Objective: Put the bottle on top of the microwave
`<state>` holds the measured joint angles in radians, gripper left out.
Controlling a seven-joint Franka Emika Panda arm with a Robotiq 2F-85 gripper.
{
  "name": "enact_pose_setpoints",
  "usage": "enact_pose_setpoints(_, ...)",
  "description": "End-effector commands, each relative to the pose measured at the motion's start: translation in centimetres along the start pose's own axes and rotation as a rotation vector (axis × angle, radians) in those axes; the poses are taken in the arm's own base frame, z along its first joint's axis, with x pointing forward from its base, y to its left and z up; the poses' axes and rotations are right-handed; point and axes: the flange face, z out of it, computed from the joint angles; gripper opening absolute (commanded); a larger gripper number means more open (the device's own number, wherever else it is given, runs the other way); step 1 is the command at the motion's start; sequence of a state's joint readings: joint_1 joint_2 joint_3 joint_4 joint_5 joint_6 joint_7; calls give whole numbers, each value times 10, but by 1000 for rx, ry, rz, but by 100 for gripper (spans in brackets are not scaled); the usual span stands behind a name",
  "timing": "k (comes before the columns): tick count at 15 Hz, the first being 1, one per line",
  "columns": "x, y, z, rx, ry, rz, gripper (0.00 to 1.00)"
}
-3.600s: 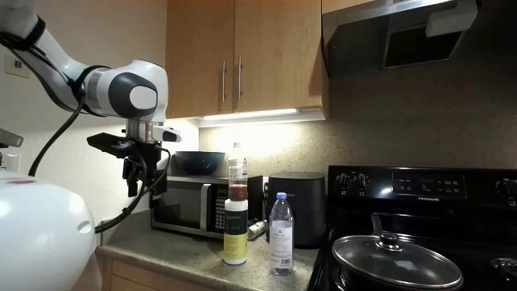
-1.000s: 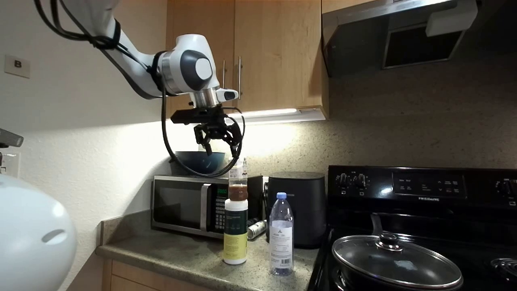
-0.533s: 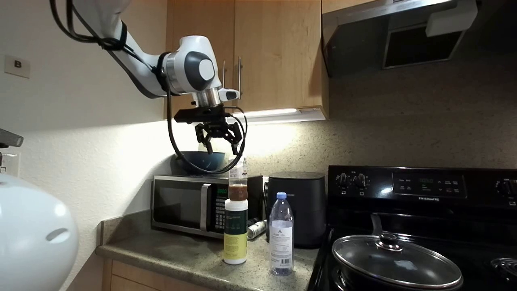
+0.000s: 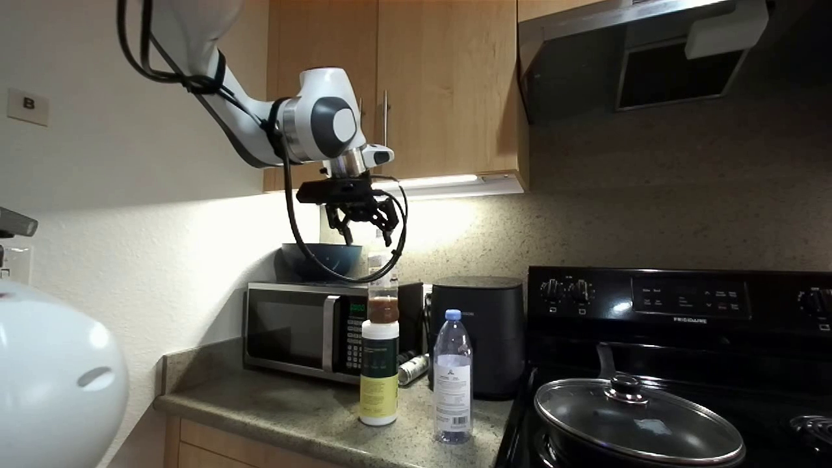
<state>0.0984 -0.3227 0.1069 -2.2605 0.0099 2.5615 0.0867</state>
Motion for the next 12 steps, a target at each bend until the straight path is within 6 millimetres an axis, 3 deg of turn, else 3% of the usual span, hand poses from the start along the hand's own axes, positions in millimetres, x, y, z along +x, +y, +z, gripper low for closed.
enact_pose_setpoints(1, 24, 2, 16, 44, 25, -57, 100)
enact_pose_setpoints(6, 43, 0, 25, 40, -14, -105, 100)
enact_pose_setpoints(7, 35, -1, 22, 48, 4, -73, 100)
enact_pose_setpoints(12, 37, 0, 26, 47, -36, -48, 100)
